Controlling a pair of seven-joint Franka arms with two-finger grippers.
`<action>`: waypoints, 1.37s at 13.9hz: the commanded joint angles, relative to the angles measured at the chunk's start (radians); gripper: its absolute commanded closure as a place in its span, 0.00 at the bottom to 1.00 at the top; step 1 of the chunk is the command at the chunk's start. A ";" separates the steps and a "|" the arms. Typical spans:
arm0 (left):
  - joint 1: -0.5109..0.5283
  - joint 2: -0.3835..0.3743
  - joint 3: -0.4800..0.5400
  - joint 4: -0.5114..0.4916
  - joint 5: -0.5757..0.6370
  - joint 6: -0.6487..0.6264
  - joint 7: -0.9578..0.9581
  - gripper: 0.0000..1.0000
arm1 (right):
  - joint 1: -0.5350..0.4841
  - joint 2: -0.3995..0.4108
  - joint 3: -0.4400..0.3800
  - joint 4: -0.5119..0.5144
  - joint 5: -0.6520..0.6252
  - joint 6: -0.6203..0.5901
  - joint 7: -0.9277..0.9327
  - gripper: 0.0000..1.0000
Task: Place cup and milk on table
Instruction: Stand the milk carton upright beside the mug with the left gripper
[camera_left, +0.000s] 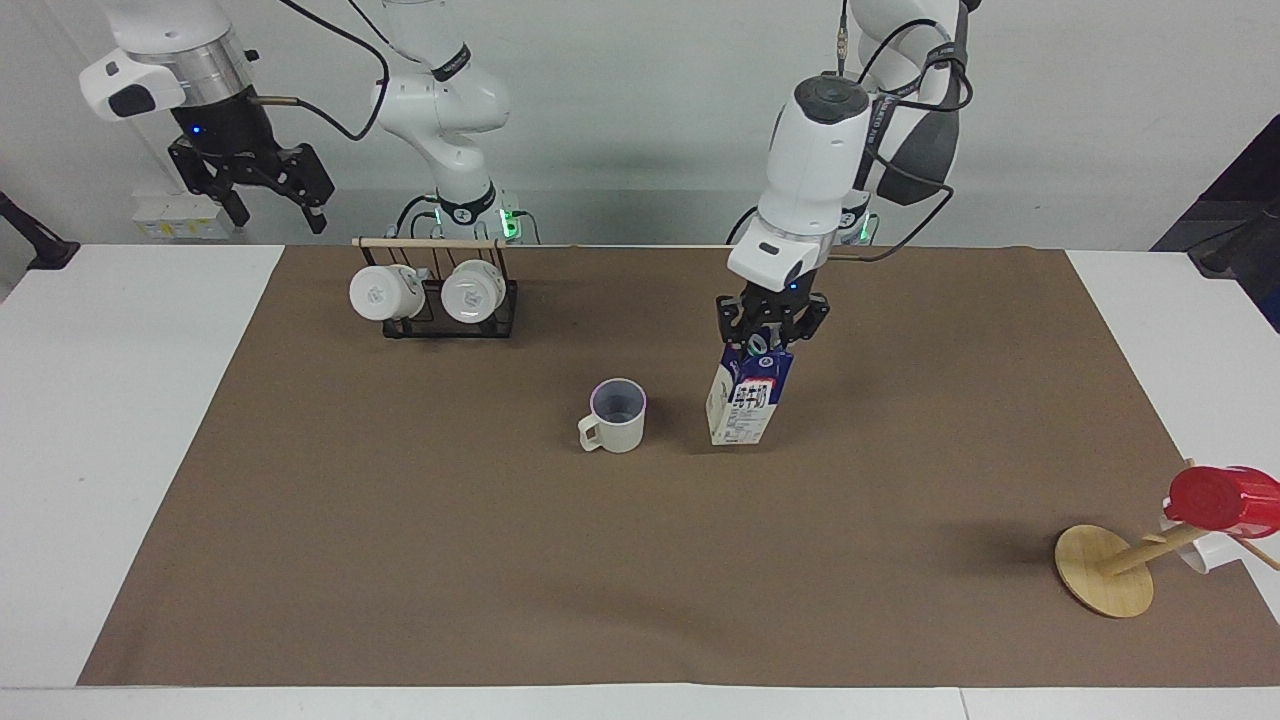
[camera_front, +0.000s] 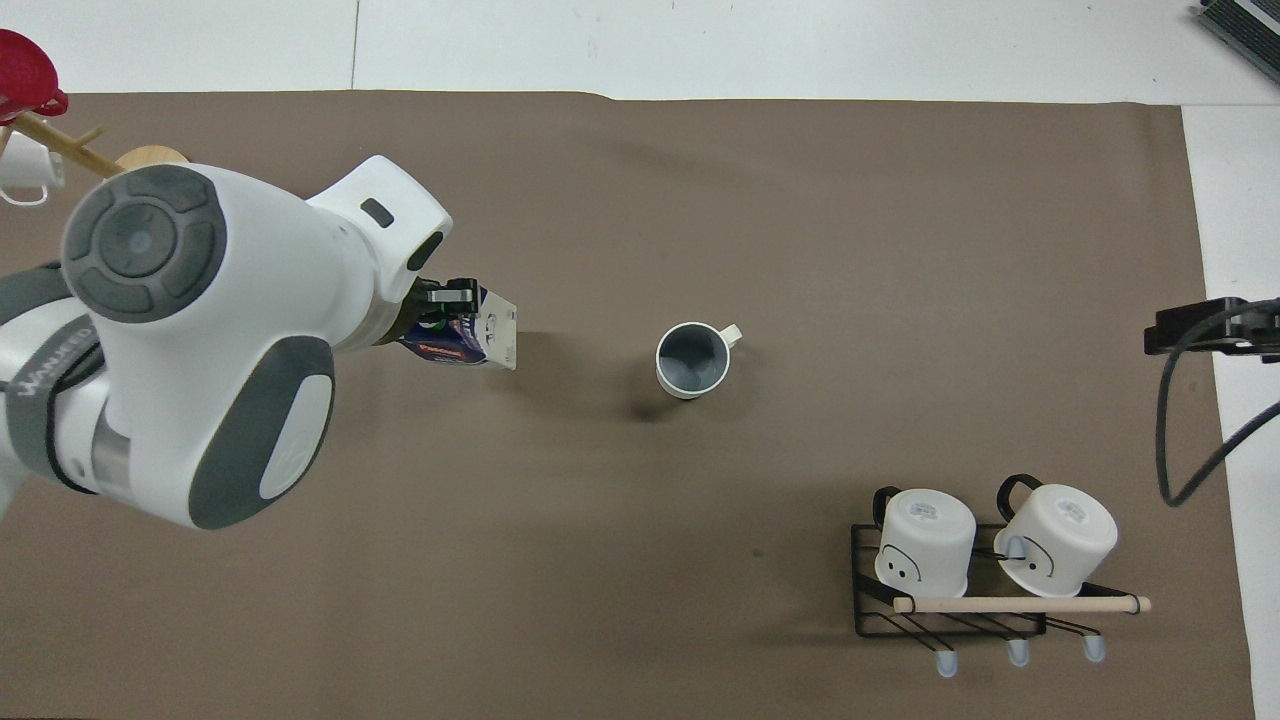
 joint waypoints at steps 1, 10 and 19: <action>-0.037 0.067 0.019 0.095 0.032 0.000 -0.067 0.57 | 0.003 -0.005 0.015 -0.004 0.005 -0.013 0.014 0.00; -0.075 0.082 0.016 0.053 0.031 0.021 -0.070 0.52 | 0.006 -0.025 0.016 -0.034 0.016 -0.023 0.014 0.00; -0.068 0.061 0.016 0.049 0.022 0.013 -0.058 0.00 | 0.006 -0.034 0.016 -0.048 0.017 -0.025 0.014 0.00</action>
